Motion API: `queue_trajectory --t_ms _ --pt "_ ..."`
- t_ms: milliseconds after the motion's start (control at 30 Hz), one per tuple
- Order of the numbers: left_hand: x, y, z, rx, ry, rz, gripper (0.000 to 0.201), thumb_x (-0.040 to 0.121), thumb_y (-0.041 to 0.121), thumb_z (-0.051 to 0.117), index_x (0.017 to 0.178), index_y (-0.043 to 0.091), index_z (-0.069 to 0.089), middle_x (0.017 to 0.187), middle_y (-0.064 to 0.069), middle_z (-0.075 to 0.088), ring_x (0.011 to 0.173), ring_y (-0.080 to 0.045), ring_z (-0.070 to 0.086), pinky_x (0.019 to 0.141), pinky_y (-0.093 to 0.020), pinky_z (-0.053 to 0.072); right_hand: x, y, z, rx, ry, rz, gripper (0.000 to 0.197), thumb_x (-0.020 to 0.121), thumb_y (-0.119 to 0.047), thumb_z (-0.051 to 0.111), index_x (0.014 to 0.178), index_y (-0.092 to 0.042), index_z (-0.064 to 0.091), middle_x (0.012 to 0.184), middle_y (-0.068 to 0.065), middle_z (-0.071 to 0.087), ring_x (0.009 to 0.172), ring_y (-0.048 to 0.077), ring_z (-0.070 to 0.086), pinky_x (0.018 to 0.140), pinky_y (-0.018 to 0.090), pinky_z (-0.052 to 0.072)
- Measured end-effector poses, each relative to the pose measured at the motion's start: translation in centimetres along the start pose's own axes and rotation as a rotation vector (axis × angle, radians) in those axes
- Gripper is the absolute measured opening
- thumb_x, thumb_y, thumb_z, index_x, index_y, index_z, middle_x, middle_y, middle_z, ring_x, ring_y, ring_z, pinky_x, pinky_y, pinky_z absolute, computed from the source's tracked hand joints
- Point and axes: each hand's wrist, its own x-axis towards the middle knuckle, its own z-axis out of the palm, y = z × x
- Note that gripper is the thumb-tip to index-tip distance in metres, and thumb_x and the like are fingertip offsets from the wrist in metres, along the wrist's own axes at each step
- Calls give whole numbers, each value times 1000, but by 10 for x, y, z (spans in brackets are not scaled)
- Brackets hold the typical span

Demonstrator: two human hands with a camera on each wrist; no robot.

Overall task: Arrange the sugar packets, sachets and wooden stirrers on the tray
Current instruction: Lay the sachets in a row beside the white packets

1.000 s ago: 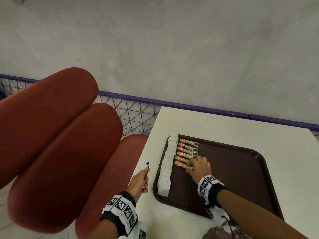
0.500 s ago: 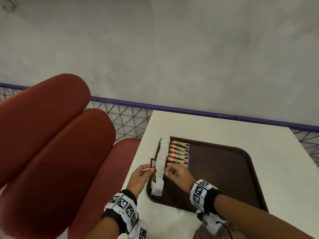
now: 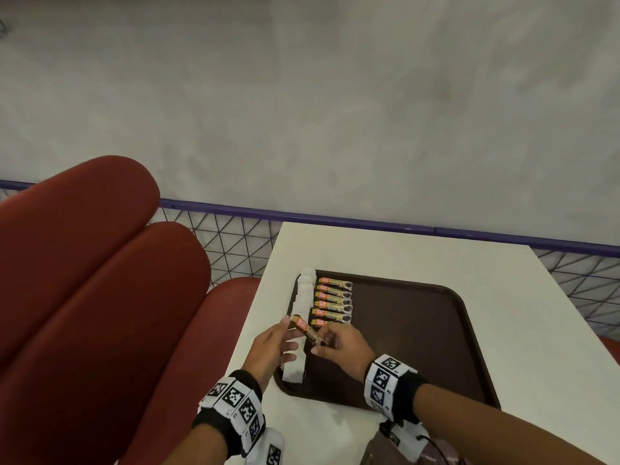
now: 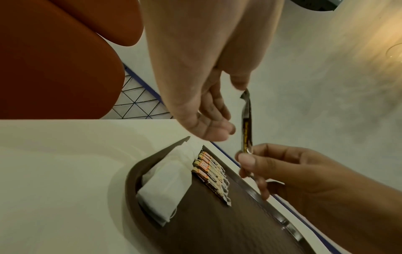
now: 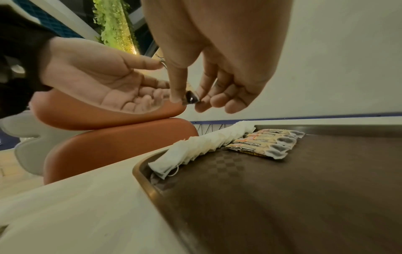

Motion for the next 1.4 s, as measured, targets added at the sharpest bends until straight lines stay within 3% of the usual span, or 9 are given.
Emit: queue_trajectory --t_ms 100,300,400,533,633,767,867,1233,1400 --pt "1 -1 -1 12 14 11 32 93 33 54 99 5 68 89 -9 69 67 -15 55 60 -26 51 -3 5 -5 -83 18 26 21 78 -32 70 90 -30 53 93 -5 52 80 6 46 65 13 33" --pt "11 -15 -3 62 115 21 17 89 11 61 98 -2 68 78 -12 70 59 -14 55 56 -24 52 -8 10 -7 -165 63 -54 27 81 -30 67 106 -23 58 97 -14 46 98 8 44 87 22 41" --pt "15 -21 -7 75 144 -6 16 88 9 62 96 -4 67 75 -12 70 57 -14 54 53 -24 51 -7 13 -8 -146 80 -90 27 80 -30 68 106 -22 61 99 -13 46 96 3 35 83 16 32" --pt "18 -24 -7 74 136 -49 16 89 11 60 99 -1 67 82 -14 71 63 -16 59 56 -23 52 -7 16 -4 1 119 -70 28 82 -22 68 108 -27 60 97 -15 44 87 -5 43 79 10 35" --pt "19 -25 -11 15 153 -86 15 93 11 55 103 2 63 89 -16 68 70 -20 62 57 -23 53 -1 23 -3 -6 139 -24 27 83 -21 66 108 -25 59 92 -15 40 81 -1 46 79 17 39" --pt "18 -28 -27 -5 193 -114 17 94 11 53 107 1 60 90 -14 66 77 -22 62 63 -25 53 11 42 -8 -198 179 70 29 83 -30 65 111 -24 60 104 -7 51 102 13 46 93 29 41" --pt "14 -32 -41 5 200 -130 18 93 10 55 106 0 61 92 -15 66 79 -22 62 66 -26 52 17 52 -9 -415 145 102 33 86 -37 60 117 -28 57 116 -5 50 112 15 39 95 26 35" --pt "-8 -48 -80 106 150 -222 11 90 0 55 99 2 61 83 -13 65 68 -19 55 58 -20 50 42 60 -3 -580 145 188 33 83 -39 62 112 -27 52 120 -4 50 116 18 40 96 30 32" --pt "-11 -45 -86 179 120 -227 15 89 0 58 103 3 61 85 -11 66 72 -18 57 63 -21 51 42 63 -1 -608 100 176 29 82 -40 62 105 -25 53 117 -3 51 114 18 41 95 31 32"
